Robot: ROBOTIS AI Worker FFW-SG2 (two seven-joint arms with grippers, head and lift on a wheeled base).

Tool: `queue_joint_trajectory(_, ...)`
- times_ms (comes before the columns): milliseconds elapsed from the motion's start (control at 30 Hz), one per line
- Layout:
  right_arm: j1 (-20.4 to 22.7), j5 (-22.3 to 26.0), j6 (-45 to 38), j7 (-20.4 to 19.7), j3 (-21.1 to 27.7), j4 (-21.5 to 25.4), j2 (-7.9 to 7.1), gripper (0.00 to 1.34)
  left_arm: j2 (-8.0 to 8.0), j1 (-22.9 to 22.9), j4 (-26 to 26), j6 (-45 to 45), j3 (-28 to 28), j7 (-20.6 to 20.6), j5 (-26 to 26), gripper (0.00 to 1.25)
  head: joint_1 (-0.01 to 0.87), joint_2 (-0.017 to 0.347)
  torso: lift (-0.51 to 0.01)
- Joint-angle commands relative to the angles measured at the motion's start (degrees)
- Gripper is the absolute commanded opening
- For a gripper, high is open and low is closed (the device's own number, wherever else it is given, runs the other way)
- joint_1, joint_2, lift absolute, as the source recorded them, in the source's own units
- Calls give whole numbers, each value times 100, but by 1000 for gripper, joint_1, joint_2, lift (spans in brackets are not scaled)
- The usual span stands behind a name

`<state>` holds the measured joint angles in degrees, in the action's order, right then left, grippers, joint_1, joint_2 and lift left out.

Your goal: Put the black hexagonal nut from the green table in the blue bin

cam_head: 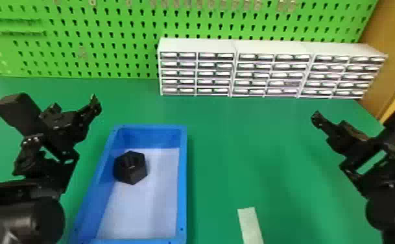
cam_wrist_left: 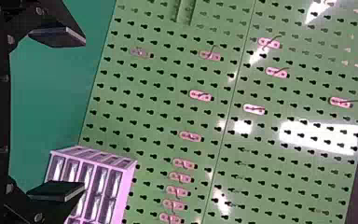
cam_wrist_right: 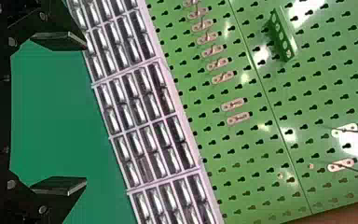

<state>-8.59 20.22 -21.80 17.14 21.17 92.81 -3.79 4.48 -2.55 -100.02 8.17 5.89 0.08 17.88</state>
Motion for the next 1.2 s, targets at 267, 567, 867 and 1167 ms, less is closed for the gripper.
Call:
queue_joint_trajectory(267,-2,-27,9,0,45,0,10,1077,0,0,0,0,0,0,-4,1060,692,9,-97)
queue_joint_trajectory(567,-11,-44,9,0,27,0,19,1077,0,0,0,0,0,0,-4,1060,692,9,-97)
queue_joint_trajectory(867,-2,-44,9,0,62,0,36,1075,0,9,0,-9,0,0,-4,1060,692,9,-97)
queue_joint_trajectory(1167,-28,-53,9,0,54,0,45,1075,0,-18,0,0,-18,0,-4,1060,692,9,-97)
